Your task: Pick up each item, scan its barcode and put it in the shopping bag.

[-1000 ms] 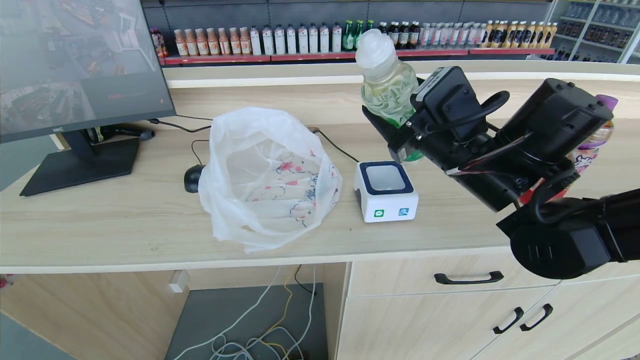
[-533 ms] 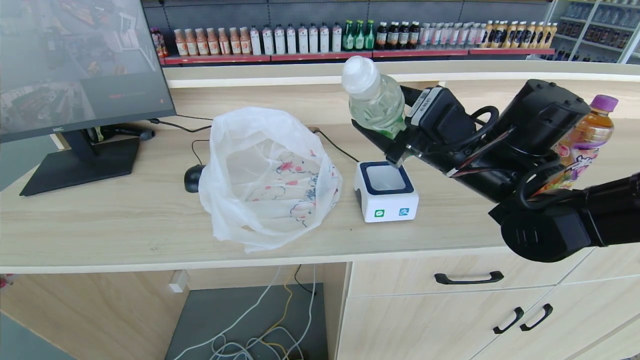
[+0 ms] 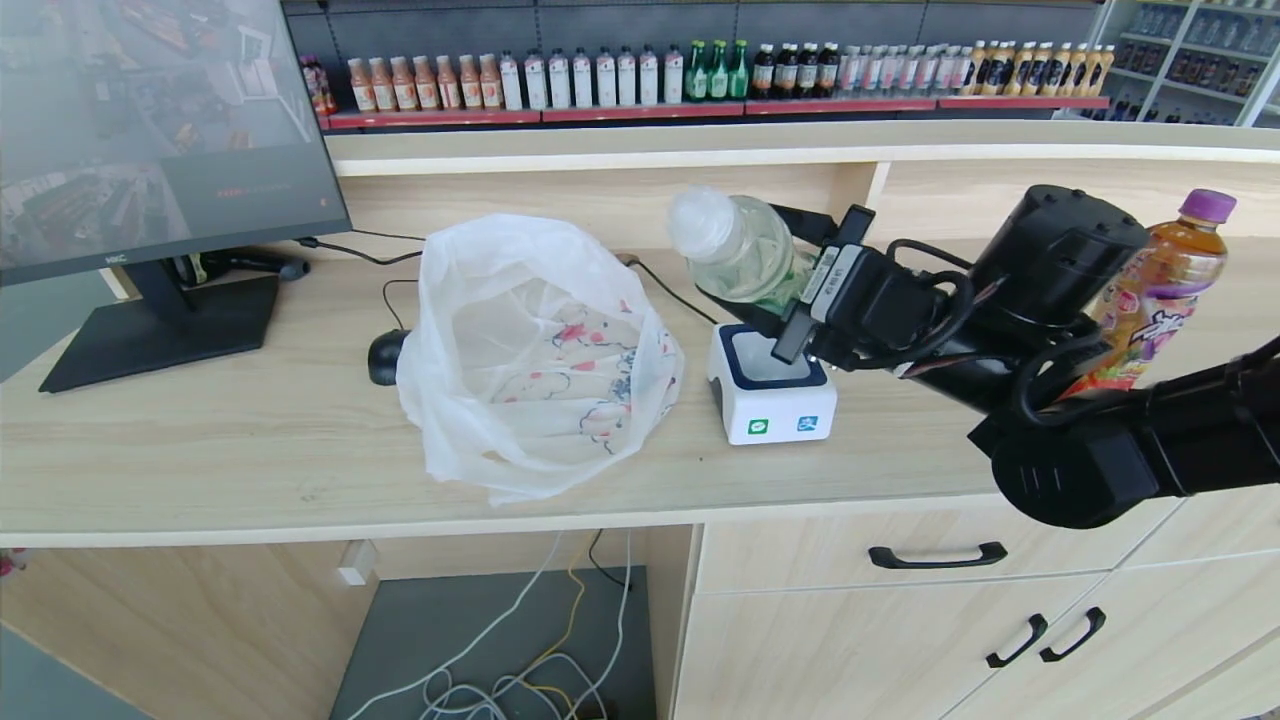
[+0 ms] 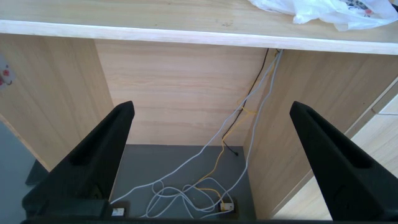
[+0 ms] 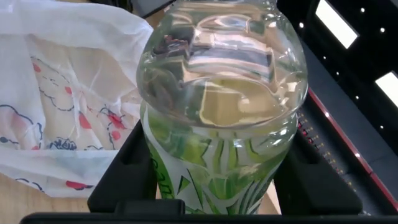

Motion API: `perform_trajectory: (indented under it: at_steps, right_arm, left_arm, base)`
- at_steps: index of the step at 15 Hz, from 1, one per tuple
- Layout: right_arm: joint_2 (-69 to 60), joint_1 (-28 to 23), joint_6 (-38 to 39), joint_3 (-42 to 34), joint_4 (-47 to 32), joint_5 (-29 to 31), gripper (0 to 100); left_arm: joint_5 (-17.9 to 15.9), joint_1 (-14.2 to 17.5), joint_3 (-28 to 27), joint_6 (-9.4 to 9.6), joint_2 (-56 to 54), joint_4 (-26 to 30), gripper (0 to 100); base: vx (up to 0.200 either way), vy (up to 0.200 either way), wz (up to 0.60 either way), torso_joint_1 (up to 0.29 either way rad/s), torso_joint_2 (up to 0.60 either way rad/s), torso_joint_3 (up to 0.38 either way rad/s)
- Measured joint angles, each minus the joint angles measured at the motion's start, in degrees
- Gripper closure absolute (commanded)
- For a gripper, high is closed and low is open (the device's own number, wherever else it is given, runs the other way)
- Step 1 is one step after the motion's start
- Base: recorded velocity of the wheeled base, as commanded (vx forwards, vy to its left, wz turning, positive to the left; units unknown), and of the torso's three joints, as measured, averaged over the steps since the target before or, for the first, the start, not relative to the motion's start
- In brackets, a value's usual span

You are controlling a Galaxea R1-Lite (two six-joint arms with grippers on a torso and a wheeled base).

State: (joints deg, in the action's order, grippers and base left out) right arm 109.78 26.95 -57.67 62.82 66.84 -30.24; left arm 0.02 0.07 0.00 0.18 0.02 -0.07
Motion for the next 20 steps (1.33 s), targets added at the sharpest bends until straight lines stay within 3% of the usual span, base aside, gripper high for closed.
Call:
perform_trajectory:
  at_steps: [14, 20]
  right_arm:
    - [0.26, -3.69, -9.11, -5.52, 0.68, -7.50, 100]
    - [-0.16, -0.91, -9.17, -5.96, 0.40, -7.34, 100]
  left_arm:
    - [0.00, -0.02, 0.00, 0.00, 0.00, 0.00, 0]
    - [0.02, 0.00, 0.00, 0.00, 0.00, 0.00, 0]
  base:
    - [0.000, 0.000, 0.00, 0.000, 0.00, 0.000]
    - [0.000, 0.000, 0.00, 0.000, 0.00, 0.000]
